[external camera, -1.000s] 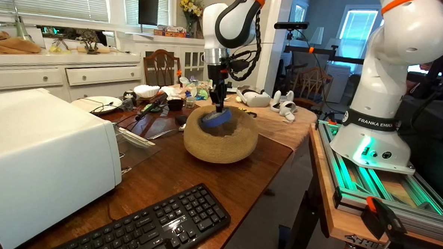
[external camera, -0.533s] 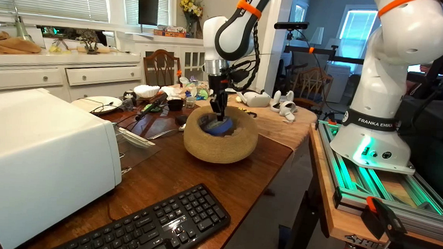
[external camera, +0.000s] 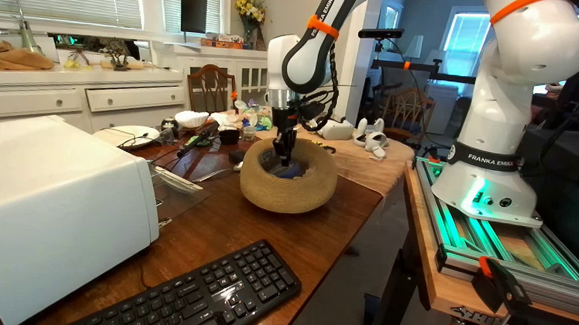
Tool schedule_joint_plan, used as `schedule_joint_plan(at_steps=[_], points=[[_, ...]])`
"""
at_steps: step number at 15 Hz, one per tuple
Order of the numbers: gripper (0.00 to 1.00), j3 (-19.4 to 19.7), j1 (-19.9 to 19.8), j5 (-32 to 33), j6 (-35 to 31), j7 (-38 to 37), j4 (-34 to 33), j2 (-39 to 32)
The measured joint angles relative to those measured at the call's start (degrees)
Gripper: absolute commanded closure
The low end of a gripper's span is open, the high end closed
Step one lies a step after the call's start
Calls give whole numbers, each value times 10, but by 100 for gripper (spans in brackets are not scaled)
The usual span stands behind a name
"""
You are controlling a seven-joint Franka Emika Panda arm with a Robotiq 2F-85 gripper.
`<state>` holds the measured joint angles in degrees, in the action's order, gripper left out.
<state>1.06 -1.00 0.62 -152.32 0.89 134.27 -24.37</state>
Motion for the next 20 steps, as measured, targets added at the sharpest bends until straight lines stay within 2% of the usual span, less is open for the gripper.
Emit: schedule_joint_plan(at_steps=[2, 3, 4, 6, 11, 18, 20], points=[[95, -2, -4, -7, -12, 0, 0, -11], [56, -4, -6, -13, -16, 1, 0, -16], [53, -8, -10, -19, -17, 3, 0, -21], [41, -15, -17, -30, -19, 4, 0, -24], [2, -22, -22, -41, -20, 7, 1, -6], [0, -18, -13, -32, -23, 0, 11, 94], [0, 10, 4, 11, -32, -60, 11, 116]])
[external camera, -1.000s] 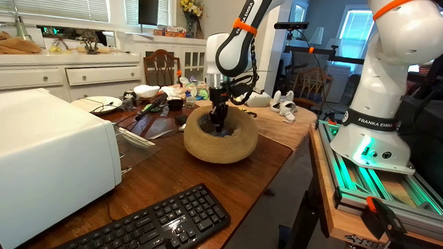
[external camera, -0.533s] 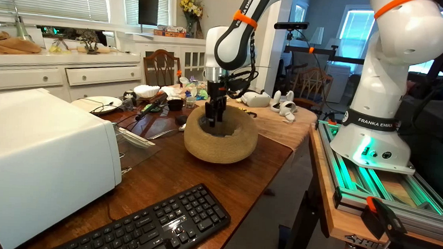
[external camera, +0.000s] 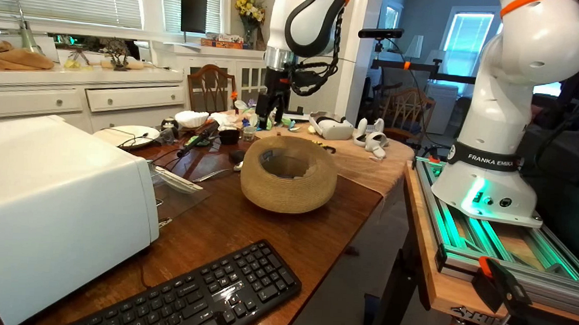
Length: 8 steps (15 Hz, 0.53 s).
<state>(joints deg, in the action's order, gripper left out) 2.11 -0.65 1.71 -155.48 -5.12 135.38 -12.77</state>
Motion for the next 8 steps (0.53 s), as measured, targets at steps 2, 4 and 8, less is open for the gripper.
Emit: schedule_joint_plan(at_steps=[2, 4, 8], points=[[0, 34, 12, 44, -6, -74, 0, 9], [0, 60, 11, 57, -6, -120, 0, 13], [0, 63, -1, 47, -6, -117, -2, 13]])
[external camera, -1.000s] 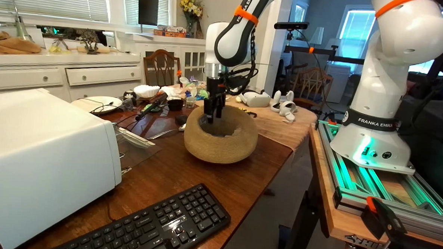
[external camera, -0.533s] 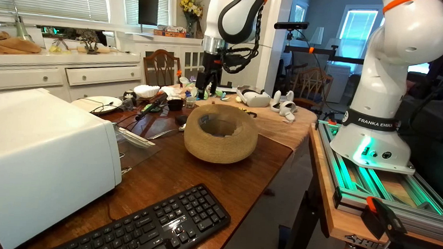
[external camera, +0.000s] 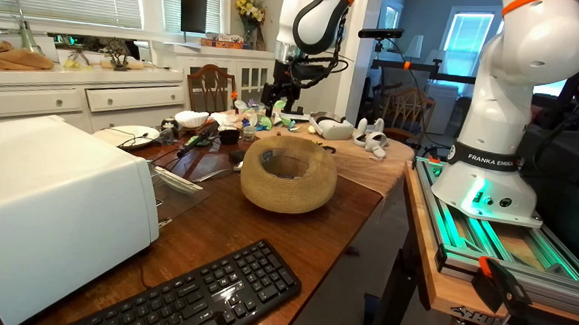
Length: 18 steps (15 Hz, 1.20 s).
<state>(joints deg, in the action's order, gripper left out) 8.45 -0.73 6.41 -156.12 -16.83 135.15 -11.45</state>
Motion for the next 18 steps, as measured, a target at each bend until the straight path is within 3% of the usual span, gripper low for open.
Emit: schedule_joint_plan(at_steps=[5, 9, 12, 18], points=[[0, -1, -3, -17, 3, -14, -8, -4], [0, 24, -26, -60, 7, -54, -61, -38], [0, 40, -47, -97, 28, -81, -133, -84], [0, 59, -77, -155, 141, -182, -339, -208]])
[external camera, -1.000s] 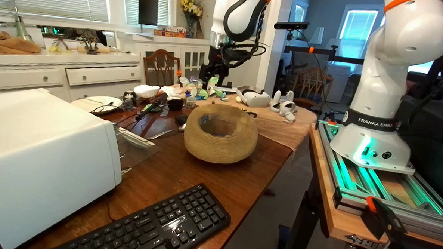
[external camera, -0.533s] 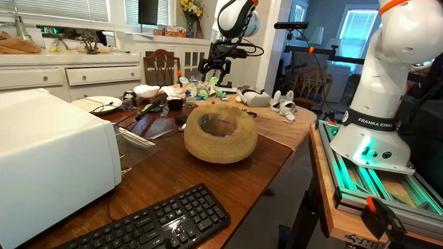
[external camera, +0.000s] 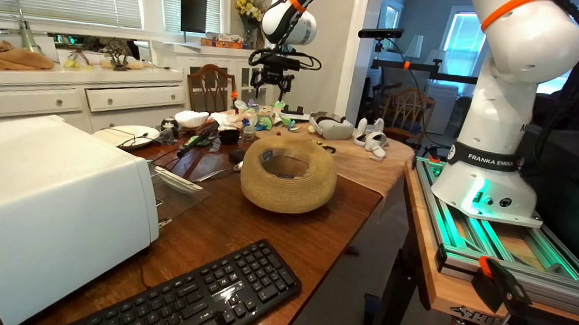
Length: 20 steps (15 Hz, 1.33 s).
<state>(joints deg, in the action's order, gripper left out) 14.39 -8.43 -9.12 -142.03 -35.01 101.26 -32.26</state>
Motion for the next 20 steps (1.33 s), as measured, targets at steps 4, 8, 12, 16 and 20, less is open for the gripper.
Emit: schedule_joint_plan(at_steps=[4, 8, 12, 16, 20], points=[[0, 3, -22, -27, 67, -88, -125, -91], [0, -19, -56, -76, 137, -157, -241, -182], [0, -33, -73, -88, 163, -174, -298, -224], [0, -34, -74, -88, 165, -177, -305, -226], [0, -21, -75, -65, 165, -174, -330, -241]])
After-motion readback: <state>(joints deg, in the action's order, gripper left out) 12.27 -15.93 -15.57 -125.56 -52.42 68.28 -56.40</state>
